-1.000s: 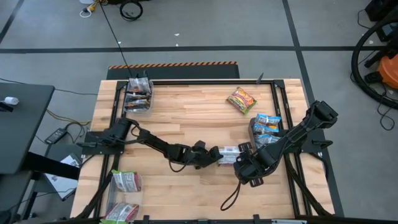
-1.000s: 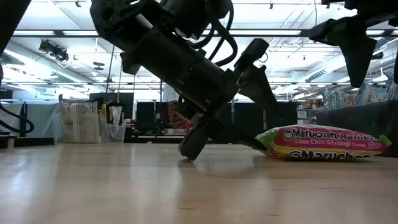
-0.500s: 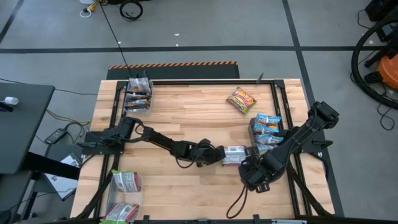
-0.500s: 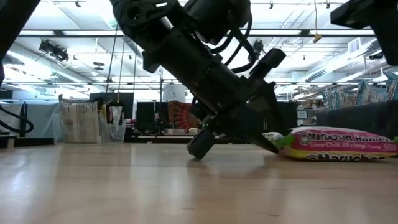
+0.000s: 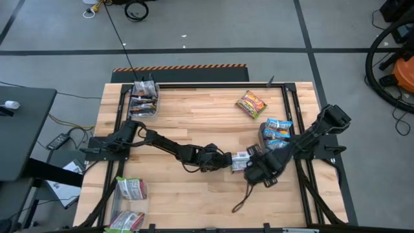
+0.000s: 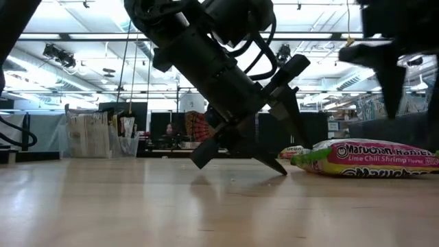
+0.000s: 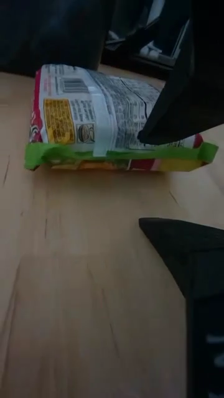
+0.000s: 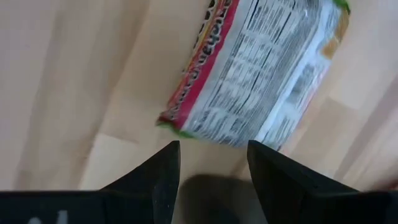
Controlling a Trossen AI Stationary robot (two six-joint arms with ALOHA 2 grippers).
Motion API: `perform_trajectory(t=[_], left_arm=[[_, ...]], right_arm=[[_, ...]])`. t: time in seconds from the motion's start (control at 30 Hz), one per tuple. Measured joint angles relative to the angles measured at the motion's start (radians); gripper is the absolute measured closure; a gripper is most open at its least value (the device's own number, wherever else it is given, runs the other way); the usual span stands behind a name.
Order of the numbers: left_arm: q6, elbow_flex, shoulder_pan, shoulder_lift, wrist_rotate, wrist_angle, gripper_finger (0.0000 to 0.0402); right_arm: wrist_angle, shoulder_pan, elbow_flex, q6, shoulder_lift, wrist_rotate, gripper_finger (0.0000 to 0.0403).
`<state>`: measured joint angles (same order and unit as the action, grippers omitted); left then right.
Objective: Sort Maruchan noodles
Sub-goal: Put the green noodle pack into the bottom transparent bin
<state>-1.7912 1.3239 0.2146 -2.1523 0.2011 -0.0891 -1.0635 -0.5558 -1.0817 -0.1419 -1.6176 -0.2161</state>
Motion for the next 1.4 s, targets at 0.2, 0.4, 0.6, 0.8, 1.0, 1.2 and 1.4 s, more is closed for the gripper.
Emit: perform_trajectory(t=[0.2, 0.4, 0.6, 0.8, 1.0, 1.2, 1.4], left_arm=[[0.029, 0.000, 0.000, 0.006, -0.007, 0.004, 0.0190], [0.050, 0.000, -0.002, 0.010, -0.021, -0.031, 0.0190], [0.071, 0.000, -0.033, 0.012, -0.037, -0.070, 0.0183], [0.071, 0.002, -0.056, 0.008, -0.038, -0.093, 0.0169], [0.103, 0.002, -0.069, 0.008, -0.075, -0.080, 0.0169], [0.137, 0.004, -0.085, 0.008, -0.120, -0.053, 0.0169], [0.223, 0.005, -0.094, 0.043, -0.152, 0.030, 0.0164]], right_arm=[[0.154, 0.090, 0.100, 0.157, 0.000, 0.025, 0.0210], [0.329, 0.120, 0.190, 0.227, 0.001, 0.036, 0.0210], [0.413, 0.125, 0.196, 0.274, 0.000, 0.022, 0.0210], [0.419, 0.139, 0.195, 0.274, 0.000, 0.007, 0.0210], [0.427, 0.158, 0.195, 0.277, 0.000, -0.007, 0.0210], [0.431, 0.160, 0.195, 0.277, 0.000, -0.019, 0.0210], [0.439, 0.160, 0.194, 0.262, 0.000, -0.015, 0.0210]])
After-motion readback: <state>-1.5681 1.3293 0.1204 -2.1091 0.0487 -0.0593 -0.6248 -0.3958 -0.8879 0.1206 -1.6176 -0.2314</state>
